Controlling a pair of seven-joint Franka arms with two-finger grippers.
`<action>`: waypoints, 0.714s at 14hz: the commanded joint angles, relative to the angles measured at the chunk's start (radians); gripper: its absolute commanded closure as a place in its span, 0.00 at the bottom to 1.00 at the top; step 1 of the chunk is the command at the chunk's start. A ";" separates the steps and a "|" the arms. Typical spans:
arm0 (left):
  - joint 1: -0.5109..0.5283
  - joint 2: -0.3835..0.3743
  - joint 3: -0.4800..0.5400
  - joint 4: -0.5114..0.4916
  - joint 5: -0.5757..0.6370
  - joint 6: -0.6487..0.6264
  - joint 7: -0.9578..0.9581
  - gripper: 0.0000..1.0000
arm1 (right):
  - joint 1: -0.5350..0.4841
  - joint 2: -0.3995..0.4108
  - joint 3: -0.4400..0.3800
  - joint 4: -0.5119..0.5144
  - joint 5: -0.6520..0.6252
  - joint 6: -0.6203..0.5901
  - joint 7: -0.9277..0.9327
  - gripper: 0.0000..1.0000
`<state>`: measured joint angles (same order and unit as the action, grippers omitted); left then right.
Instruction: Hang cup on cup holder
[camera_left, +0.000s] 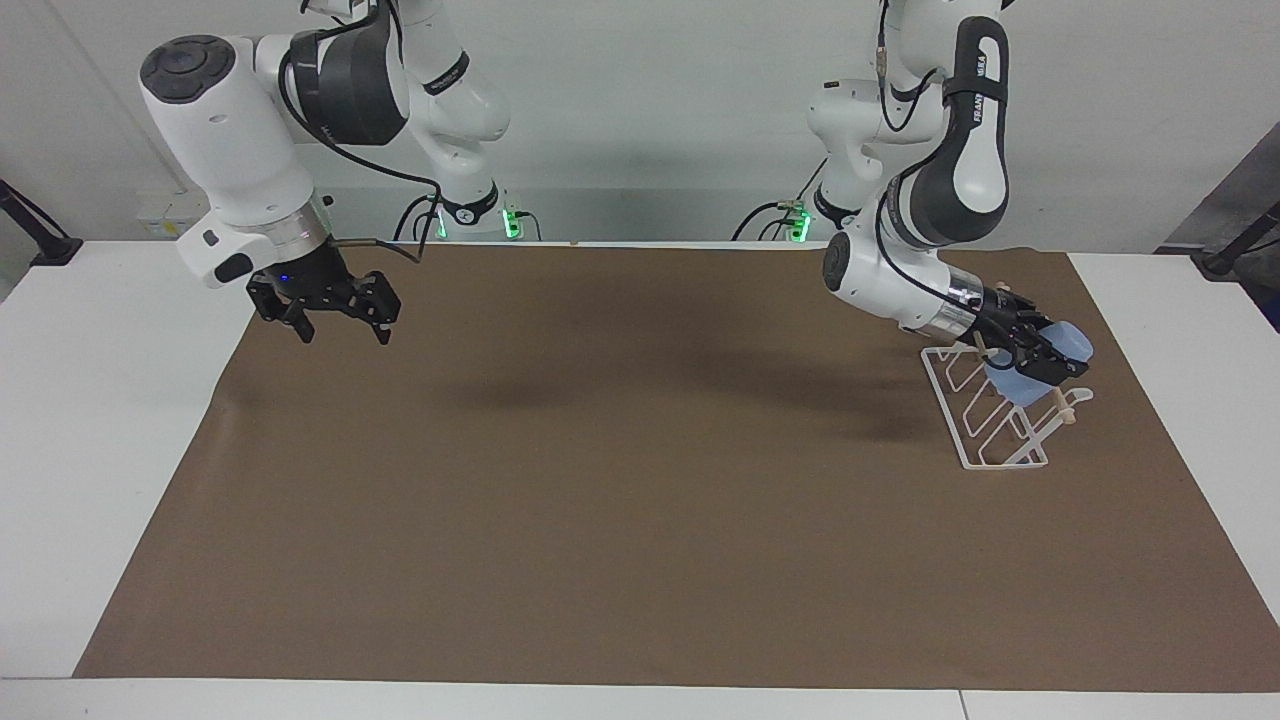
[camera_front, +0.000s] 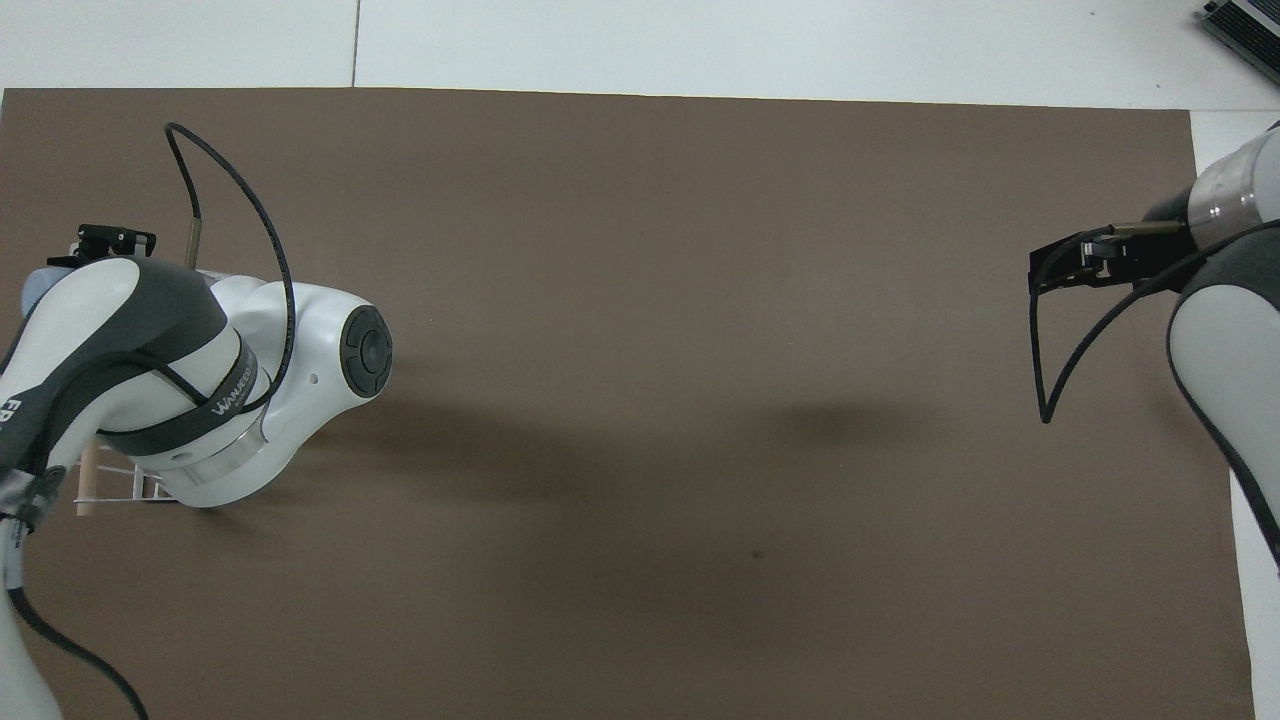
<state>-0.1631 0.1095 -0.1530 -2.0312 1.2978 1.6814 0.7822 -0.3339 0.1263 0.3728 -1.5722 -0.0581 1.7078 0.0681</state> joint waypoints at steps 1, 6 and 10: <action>0.025 0.001 0.003 -0.015 0.028 0.041 -0.027 1.00 | -0.008 -0.025 0.009 -0.023 0.020 -0.008 0.016 0.00; 0.027 -0.002 0.001 -0.026 0.026 0.047 -0.027 1.00 | -0.010 -0.025 0.008 -0.023 0.020 -0.008 0.016 0.00; 0.027 -0.007 0.001 -0.026 0.026 0.049 -0.032 0.00 | -0.010 -0.025 0.008 -0.023 0.020 -0.008 0.016 0.00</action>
<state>-0.1453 0.1166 -0.1508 -2.0368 1.2990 1.7079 0.7763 -0.3334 0.1260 0.3748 -1.5722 -0.0581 1.7078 0.0681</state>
